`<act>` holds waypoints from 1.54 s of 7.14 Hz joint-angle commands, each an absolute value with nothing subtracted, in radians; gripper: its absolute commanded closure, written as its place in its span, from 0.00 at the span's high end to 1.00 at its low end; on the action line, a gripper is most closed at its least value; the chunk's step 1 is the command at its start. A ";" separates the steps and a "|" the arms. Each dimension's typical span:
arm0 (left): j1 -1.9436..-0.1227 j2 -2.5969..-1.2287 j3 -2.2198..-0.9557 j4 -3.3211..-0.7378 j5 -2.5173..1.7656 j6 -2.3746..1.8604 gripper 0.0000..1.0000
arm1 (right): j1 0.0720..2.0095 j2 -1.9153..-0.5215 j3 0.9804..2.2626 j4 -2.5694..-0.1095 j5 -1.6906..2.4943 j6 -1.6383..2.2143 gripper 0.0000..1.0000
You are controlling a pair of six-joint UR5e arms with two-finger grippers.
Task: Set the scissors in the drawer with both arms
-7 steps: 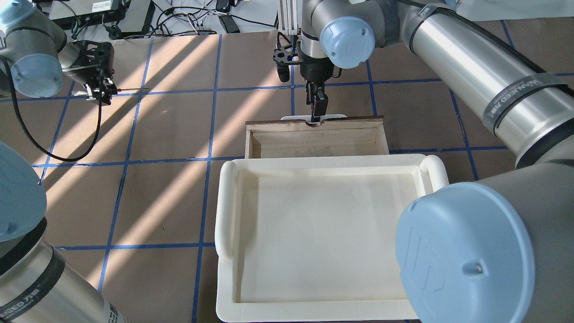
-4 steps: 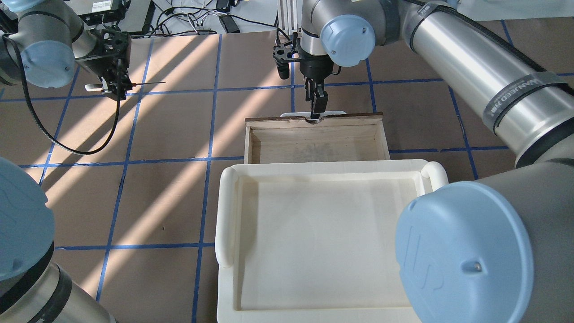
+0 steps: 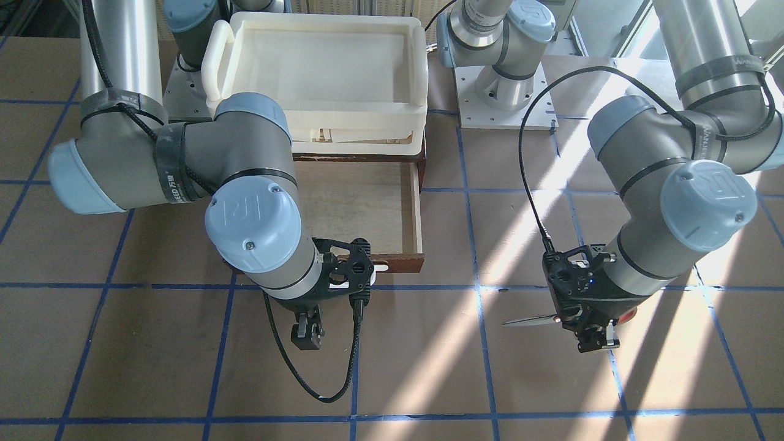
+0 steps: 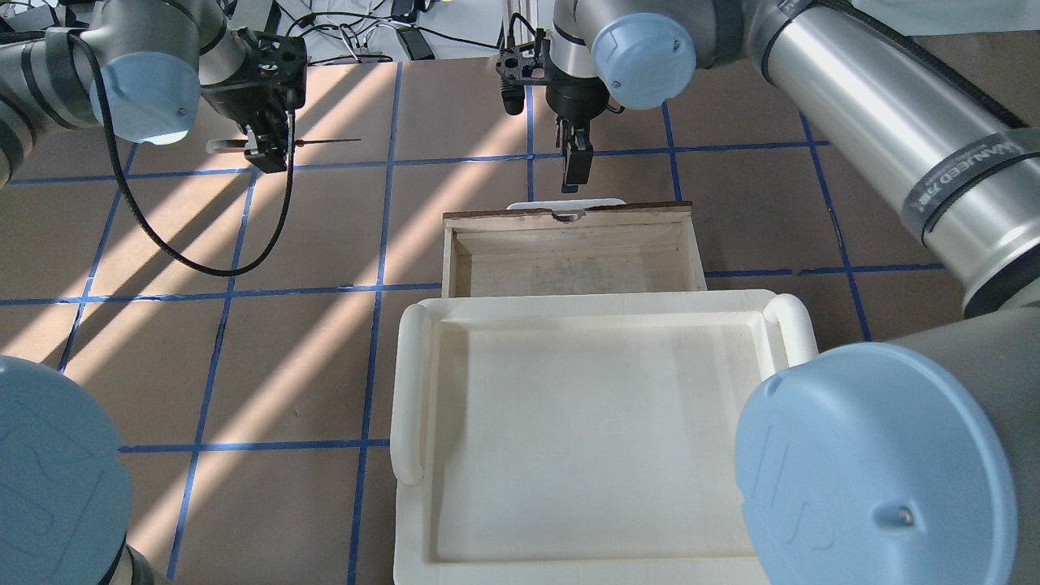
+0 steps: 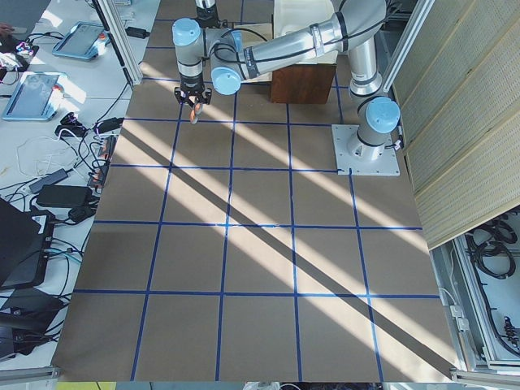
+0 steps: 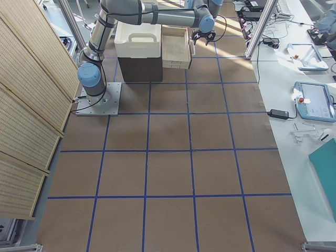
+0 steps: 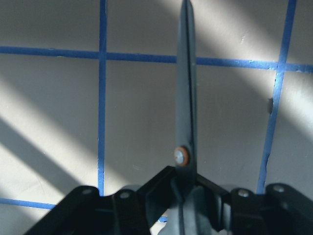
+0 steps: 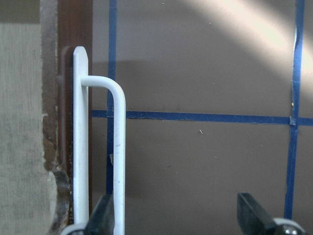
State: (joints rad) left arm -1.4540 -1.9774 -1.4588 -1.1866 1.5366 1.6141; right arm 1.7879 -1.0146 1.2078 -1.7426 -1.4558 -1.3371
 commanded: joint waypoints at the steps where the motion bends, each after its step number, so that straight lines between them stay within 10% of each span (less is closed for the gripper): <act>1: -1.514 -1.947 -1.462 -1.209 1.536 1.586 0.00 | 1.734 -1.139 1.224 -1.756 -1.468 -1.158 1.00; 6: -1.745 -1.873 -1.496 -1.252 1.523 1.344 0.00 | 1.574 -1.524 1.512 -1.721 -1.479 -0.518 1.00; 11: -1.966 -1.876 -1.552 -1.223 1.522 1.241 0.00 | 1.581 -1.640 1.526 -1.586 -1.577 0.014 1.00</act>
State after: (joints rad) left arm -1.9240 -1.8685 -1.5432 -1.2309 1.5221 1.2780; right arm 1.5770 -1.6287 1.5196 -1.6087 -1.5787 -0.0872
